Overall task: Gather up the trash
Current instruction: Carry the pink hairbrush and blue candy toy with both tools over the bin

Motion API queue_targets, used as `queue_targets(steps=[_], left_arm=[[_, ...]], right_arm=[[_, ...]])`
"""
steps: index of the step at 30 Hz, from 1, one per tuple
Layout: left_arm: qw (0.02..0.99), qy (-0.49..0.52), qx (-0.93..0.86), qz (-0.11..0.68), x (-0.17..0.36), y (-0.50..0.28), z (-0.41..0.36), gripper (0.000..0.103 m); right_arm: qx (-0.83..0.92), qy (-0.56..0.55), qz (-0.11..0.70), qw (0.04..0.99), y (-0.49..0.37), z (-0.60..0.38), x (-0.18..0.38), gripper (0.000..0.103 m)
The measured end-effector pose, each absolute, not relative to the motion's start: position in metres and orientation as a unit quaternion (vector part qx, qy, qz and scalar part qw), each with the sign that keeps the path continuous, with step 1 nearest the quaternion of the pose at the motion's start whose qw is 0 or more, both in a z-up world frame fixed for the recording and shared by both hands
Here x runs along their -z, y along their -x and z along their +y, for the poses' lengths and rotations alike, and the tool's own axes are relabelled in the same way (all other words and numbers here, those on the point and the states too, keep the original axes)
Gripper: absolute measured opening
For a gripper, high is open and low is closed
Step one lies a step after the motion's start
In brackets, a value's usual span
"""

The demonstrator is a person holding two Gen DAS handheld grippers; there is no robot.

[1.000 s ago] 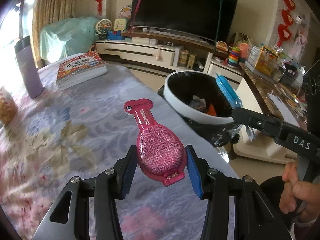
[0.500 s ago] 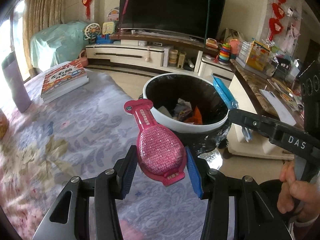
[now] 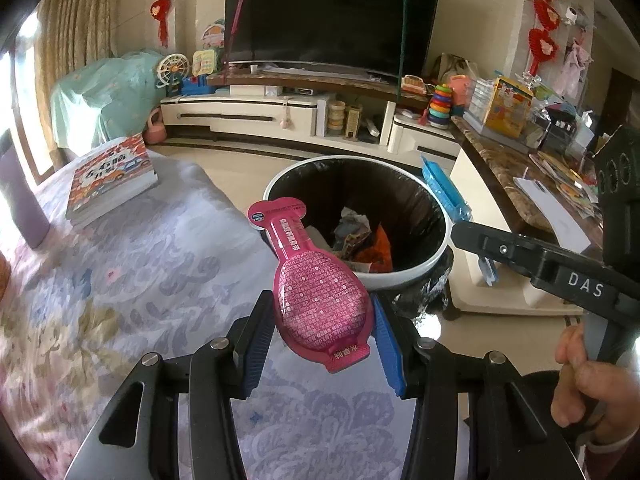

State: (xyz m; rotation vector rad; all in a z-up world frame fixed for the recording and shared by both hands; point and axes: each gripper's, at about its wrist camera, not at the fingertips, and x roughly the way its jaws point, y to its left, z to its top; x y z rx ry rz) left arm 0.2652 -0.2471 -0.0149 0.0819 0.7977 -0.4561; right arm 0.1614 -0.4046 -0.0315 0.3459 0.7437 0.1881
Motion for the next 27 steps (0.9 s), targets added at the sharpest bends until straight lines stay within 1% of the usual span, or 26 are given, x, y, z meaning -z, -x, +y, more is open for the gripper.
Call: queue_targets(steps=[27], left_arm=[[0.894, -0.057, 0.228, 0.382, 0.016, -0.302, -0.278, 0.046]], right_arm=[[-0.082, -0.190, 0.367, 0.907, -0.188, -0.430, 0.034, 0.022]])
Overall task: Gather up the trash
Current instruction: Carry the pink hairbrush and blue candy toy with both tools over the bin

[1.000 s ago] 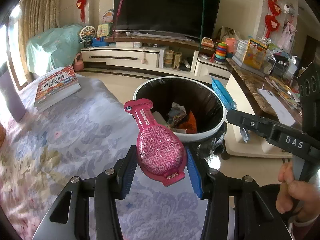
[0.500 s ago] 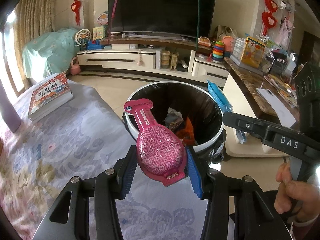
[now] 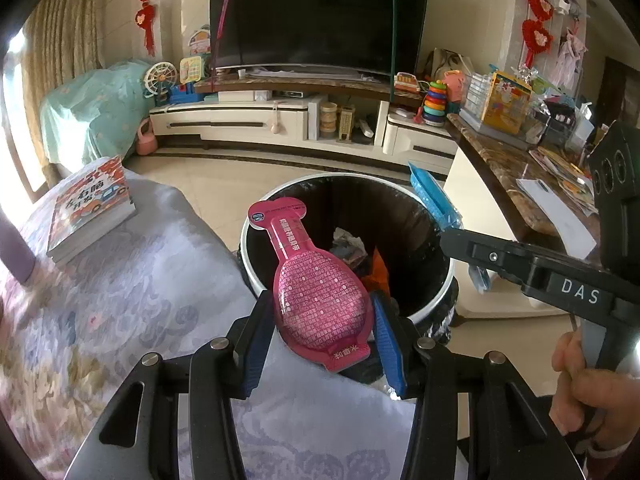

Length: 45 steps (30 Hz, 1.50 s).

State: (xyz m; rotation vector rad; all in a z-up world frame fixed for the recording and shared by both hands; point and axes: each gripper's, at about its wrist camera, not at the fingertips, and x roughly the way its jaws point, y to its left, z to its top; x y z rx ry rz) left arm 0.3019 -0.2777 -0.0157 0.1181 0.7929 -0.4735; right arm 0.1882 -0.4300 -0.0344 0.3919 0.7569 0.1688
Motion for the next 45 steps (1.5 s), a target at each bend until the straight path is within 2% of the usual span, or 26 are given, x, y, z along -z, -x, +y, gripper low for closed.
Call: queue_targets(steps=[45], left_arm=[[0.884, -0.066, 0.222, 0.406, 0.030, -0.363, -0.309, 0.046]], right_arm=[[-0.068, -0.184, 0.396, 0.897, -0.228, -0.440, 0.045, 0.022]])
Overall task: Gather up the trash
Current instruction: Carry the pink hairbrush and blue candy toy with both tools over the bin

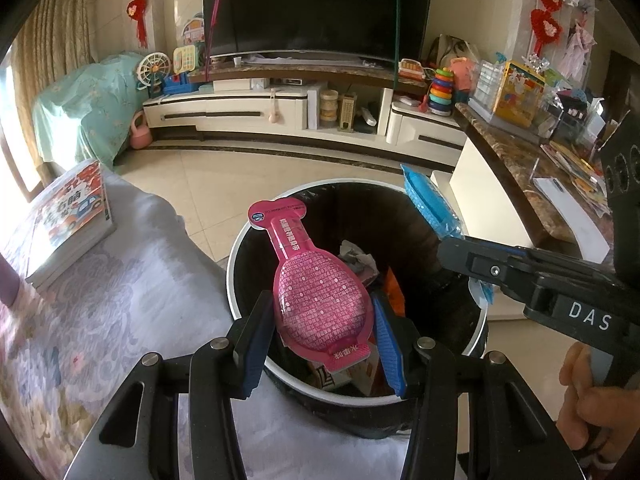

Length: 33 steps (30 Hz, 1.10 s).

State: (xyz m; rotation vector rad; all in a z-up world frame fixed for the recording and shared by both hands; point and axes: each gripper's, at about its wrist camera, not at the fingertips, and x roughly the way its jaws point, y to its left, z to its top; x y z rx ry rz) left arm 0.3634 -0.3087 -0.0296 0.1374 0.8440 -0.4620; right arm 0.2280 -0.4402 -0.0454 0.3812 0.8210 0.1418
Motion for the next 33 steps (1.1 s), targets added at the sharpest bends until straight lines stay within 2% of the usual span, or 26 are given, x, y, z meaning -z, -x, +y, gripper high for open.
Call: queue_targets(steps=[33], left_arm=[[0.877, -0.073, 0.220, 0.421, 0.037, -0.381, -0.322, 0.046]], right_arm=[[-0.066, -0.190, 0.413, 0.888, -0.243, -0.443, 0.051, 0.022]])
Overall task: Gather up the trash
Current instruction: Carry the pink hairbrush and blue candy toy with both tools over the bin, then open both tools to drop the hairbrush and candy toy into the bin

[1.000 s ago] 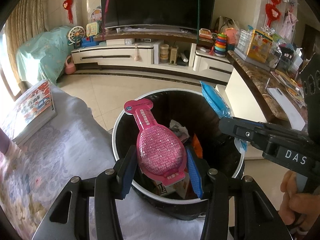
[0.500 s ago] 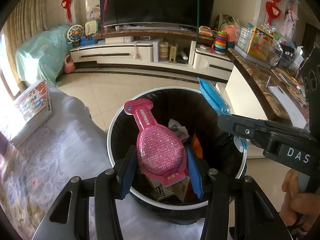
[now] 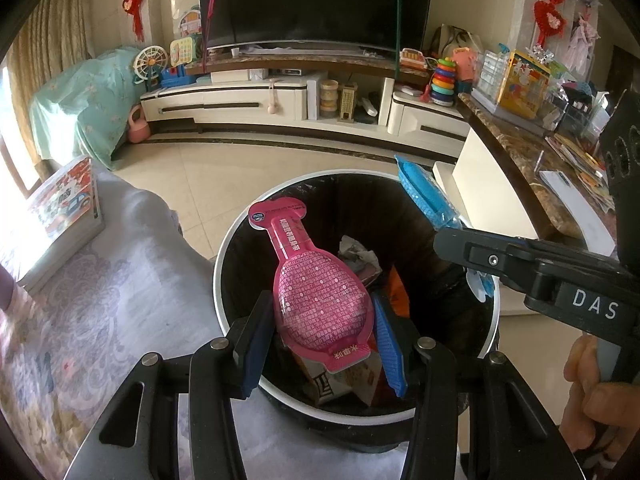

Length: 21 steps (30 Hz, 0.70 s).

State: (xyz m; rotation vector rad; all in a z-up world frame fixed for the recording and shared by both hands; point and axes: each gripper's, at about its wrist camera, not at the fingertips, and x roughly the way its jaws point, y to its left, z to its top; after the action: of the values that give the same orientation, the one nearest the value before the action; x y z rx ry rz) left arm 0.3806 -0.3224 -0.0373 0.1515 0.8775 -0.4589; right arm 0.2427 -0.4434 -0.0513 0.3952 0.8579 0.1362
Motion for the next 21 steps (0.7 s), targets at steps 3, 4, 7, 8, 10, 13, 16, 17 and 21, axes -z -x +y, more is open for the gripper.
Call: queue_targets(steps=[3, 4, 7, 8, 10, 13, 16, 17, 21], left_arm=[[0.876, -0.071, 0.221, 0.422, 0.038, -0.383, -0.323, 0.047], [0.876, -0.071, 0.221, 0.423, 0.038, -0.383, -0.323, 0.047], [0.875, -0.070, 0.222, 0.425, 0.038, -0.385, -0.323, 0.047], [0.875, -0.070, 0.223, 0.425, 0.038, -0.386, -0.324, 0.047], [0.874, -0.071, 0.223, 0.425, 0.038, -0.386, -0.325, 0.047], [0.871, -0.074, 0.225, 0.430, 0.039, -0.387, -0.327, 0.048], [0.870, -0.079, 0.222, 0.432, 0.038, -0.386, -0.329, 0.050], [0.872, -0.080, 0.219, 0.430, 0.036, -0.385, -0.329, 0.053], [0.880, -0.072, 0.213, 0.418, 0.029, -0.375, -0.322, 0.059]], right_arm=[[-0.065, -0.192, 0.416, 0.887, -0.244, -0.444, 0.053, 0.022], [-0.065, -0.192, 0.416, 0.886, -0.245, -0.445, 0.053, 0.022], [-0.065, -0.192, 0.418, 0.886, -0.247, -0.445, 0.054, 0.022], [-0.065, -0.193, 0.418, 0.885, -0.247, -0.446, 0.054, 0.022], [-0.064, -0.195, 0.418, 0.885, -0.248, -0.447, 0.054, 0.022], [-0.064, -0.195, 0.418, 0.885, -0.248, -0.447, 0.054, 0.026], [-0.066, -0.198, 0.415, 0.885, -0.248, -0.447, 0.052, 0.028], [-0.065, -0.199, 0.414, 0.886, -0.247, -0.447, 0.051, 0.032], [-0.060, -0.198, 0.403, 0.891, -0.242, -0.447, 0.045, 0.038]])
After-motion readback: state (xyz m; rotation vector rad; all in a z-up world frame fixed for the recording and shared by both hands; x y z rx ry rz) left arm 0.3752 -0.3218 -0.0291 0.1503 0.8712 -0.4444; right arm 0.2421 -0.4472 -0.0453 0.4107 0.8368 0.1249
